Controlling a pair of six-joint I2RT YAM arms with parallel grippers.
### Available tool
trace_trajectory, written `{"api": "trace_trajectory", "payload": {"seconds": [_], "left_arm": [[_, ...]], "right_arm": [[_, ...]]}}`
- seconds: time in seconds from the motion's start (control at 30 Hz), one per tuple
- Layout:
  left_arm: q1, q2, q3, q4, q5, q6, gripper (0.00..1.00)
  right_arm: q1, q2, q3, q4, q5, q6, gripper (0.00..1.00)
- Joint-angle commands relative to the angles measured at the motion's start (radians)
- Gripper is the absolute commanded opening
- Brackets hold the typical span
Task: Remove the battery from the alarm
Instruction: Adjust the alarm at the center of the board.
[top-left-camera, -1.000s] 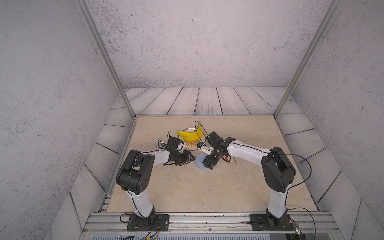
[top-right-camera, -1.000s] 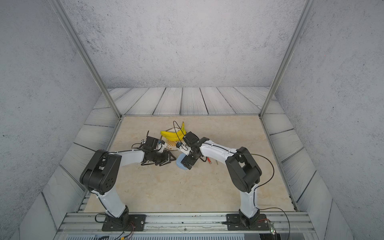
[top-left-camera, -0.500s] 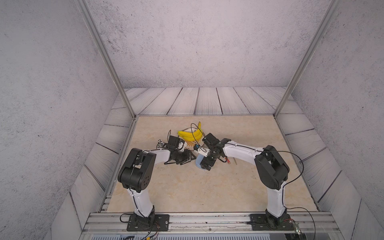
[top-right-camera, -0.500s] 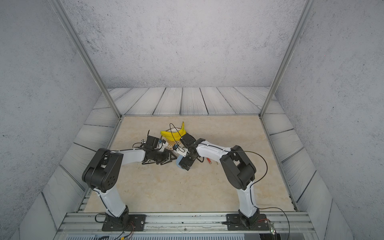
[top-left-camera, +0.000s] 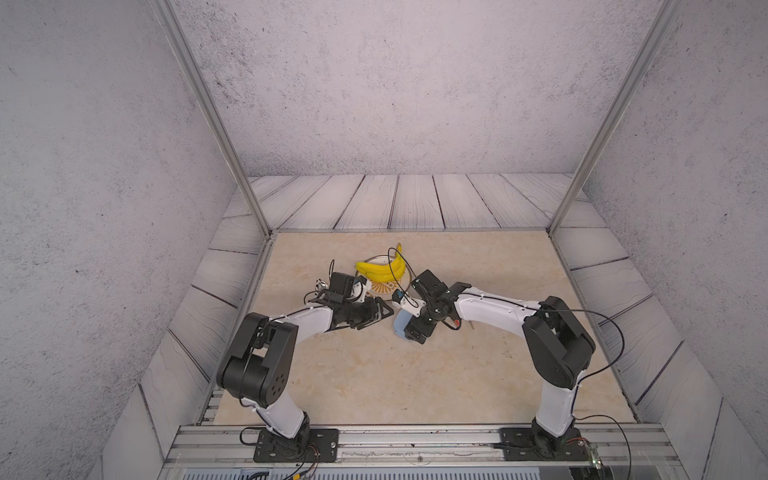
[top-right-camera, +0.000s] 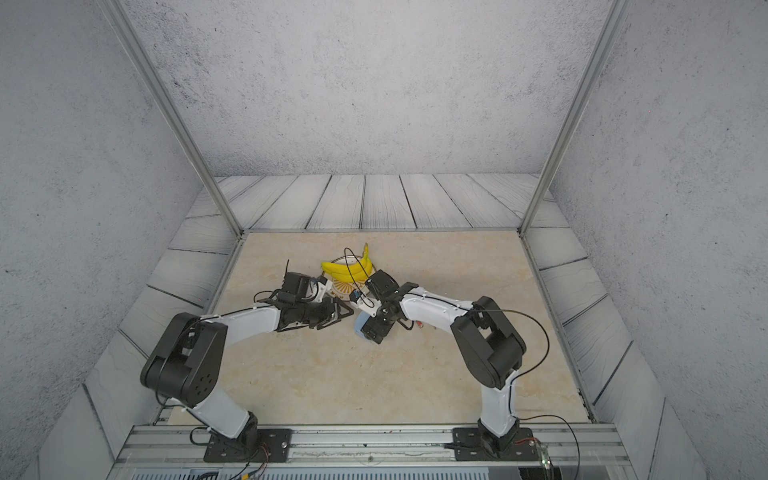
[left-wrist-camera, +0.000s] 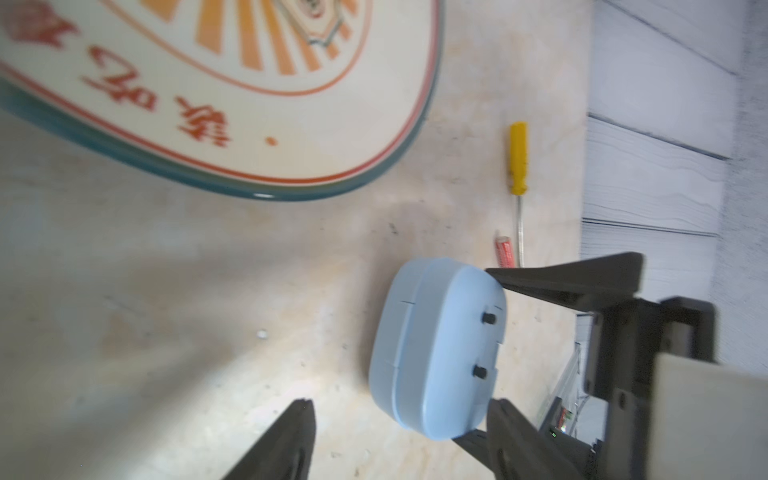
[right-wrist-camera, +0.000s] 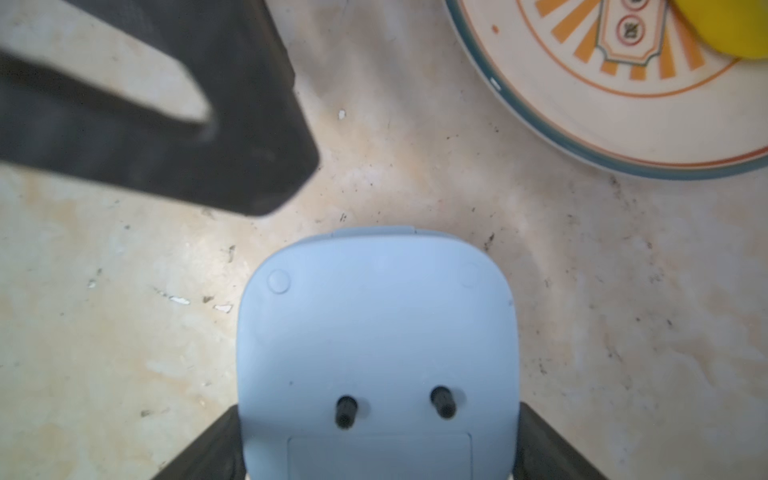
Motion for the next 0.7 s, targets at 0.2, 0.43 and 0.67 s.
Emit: {"api": "trace_trajectory", "payload": {"seconds": [0.2,0.43,0.67], "left_arm": [[-0.015,-0.064,-0.072,0.267,0.237,-0.175,0.76],[-0.034,-0.05,-0.08,0.428,0.308,-0.265,0.66],[-0.057,-0.036,-0.071,0.502,0.333,-0.316,0.51]], "right_arm": [[-0.003,-0.226,-0.066,0.092,-0.058,0.061,0.75],[-0.002,-0.284,-0.075,0.101,-0.078,0.07,0.74],[-0.003,-0.305,-0.089,0.122,-0.096,0.092,0.74]]}}
